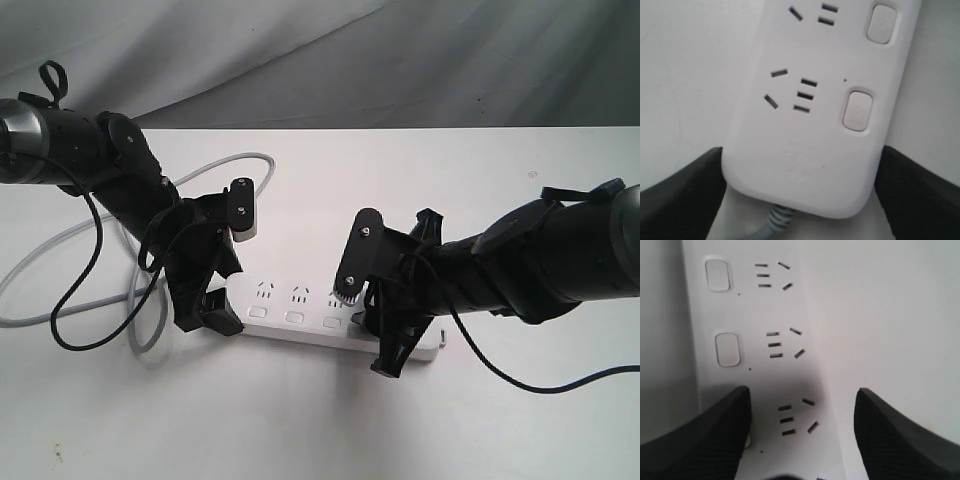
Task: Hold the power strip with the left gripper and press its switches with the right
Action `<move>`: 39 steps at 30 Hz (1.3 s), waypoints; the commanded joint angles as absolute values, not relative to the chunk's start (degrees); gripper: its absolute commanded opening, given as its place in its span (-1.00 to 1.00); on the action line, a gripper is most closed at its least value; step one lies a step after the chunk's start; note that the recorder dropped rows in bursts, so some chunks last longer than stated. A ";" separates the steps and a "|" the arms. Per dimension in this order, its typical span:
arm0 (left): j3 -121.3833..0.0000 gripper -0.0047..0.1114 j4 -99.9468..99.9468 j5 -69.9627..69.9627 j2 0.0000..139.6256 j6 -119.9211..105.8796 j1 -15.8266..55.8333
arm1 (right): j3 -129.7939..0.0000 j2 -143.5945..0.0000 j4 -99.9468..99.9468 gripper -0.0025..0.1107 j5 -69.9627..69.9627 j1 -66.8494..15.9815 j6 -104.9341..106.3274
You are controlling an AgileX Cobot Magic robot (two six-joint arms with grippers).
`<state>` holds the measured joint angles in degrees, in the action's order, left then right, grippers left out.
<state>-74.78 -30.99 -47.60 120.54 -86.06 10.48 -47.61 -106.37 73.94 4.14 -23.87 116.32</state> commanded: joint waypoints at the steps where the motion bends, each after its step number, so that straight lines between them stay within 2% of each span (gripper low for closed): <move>1: -74.85 0.34 -31.14 -47.51 120.75 -85.69 10.65 | -46.13 -106.96 72.49 0.05 3.21 -23.30 117.15; 11: -74.85 0.34 -31.14 -47.51 120.75 -85.69 10.65 | -44.09 -93.10 72.59 0.05 3.43 -21.01 114.98; 17: -74.85 0.34 -31.14 -47.51 120.75 -85.69 10.65 | -39.42 -93.10 74.55 0.05 1.97 -20.57 115.21; 39: -74.85 0.34 -31.14 -47.51 120.75 -85.68 10.65 | -39.44 -97.11 74.55 0.05 1.80 -19.60 120.31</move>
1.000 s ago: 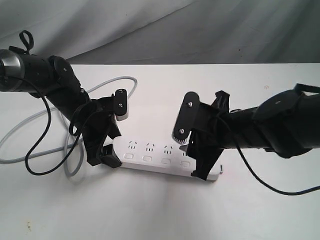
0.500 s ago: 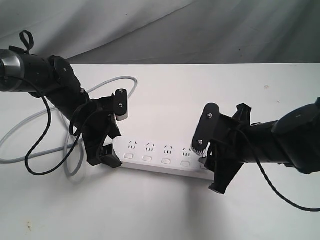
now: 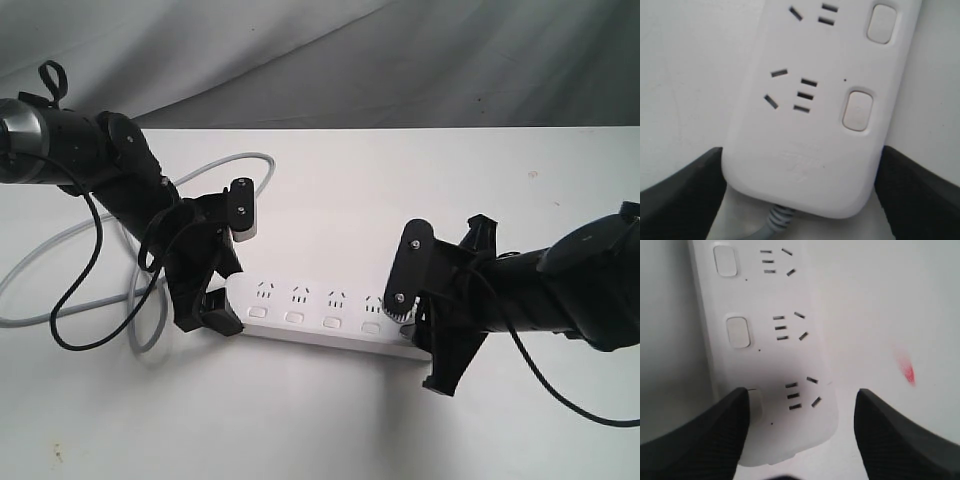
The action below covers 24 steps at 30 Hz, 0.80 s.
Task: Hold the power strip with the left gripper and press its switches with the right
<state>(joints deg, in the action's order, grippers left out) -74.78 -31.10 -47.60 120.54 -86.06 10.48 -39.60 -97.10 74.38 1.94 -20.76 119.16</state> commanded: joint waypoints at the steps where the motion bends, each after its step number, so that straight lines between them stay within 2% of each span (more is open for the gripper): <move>1: -74.85 0.34 -31.14 -47.51 120.75 -85.79 10.65 | -39.44 -97.11 74.55 0.05 1.80 -19.38 120.40; 24: -74.85 0.34 -31.14 -47.51 120.75 -85.69 10.65 | -41.70 -97.11 74.55 0.05 3.46 -19.41 120.70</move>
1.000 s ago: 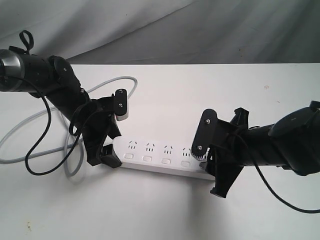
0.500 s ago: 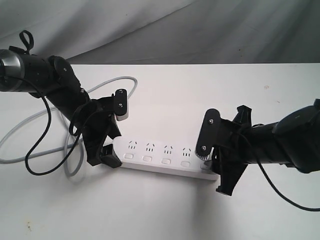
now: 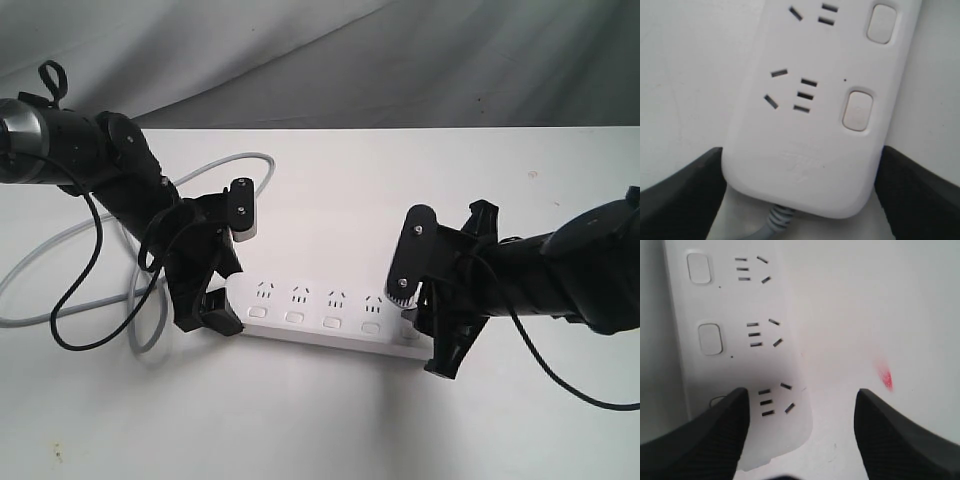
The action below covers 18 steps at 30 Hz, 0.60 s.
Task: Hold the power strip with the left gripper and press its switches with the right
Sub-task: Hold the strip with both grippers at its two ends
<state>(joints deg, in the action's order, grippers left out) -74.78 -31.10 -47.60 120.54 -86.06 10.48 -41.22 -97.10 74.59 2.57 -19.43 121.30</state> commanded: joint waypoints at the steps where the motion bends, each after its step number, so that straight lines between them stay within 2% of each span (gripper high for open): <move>1: -74.85 0.34 -31.14 -47.51 120.75 -85.69 10.65 | -41.70 -97.11 74.55 0.05 3.72 -19.41 120.23; 18: -74.85 0.34 -31.14 -47.51 120.75 -85.69 10.65 | -41.70 -100.45 75.12 0.05 3.73 -19.41 119.50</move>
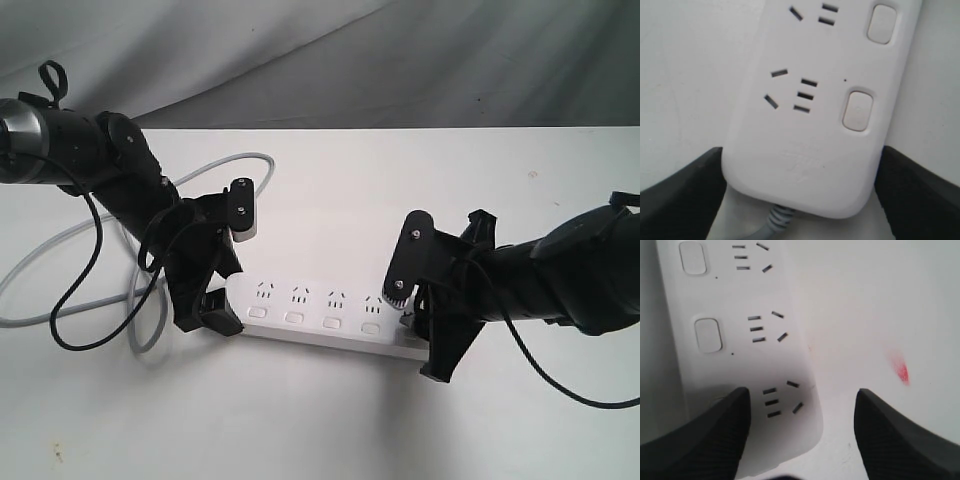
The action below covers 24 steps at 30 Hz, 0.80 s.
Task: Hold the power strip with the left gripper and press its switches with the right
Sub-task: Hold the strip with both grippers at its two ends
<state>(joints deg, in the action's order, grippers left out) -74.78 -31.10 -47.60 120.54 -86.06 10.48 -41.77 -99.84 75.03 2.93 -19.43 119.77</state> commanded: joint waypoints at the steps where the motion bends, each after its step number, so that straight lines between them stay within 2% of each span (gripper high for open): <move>1: -74.85 0.34 -31.14 -47.51 120.75 -85.69 10.65 | -41.70 -100.45 75.12 0.05 3.73 -19.41 119.50; 24: -74.85 0.34 -31.14 -47.51 120.75 -85.69 10.65 | -40.09 -96.45 74.98 0.05 4.77 -19.41 119.74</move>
<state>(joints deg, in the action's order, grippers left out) -74.78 -31.10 -47.60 120.54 -86.29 10.48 -40.41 -97.48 75.44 3.63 -19.43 119.47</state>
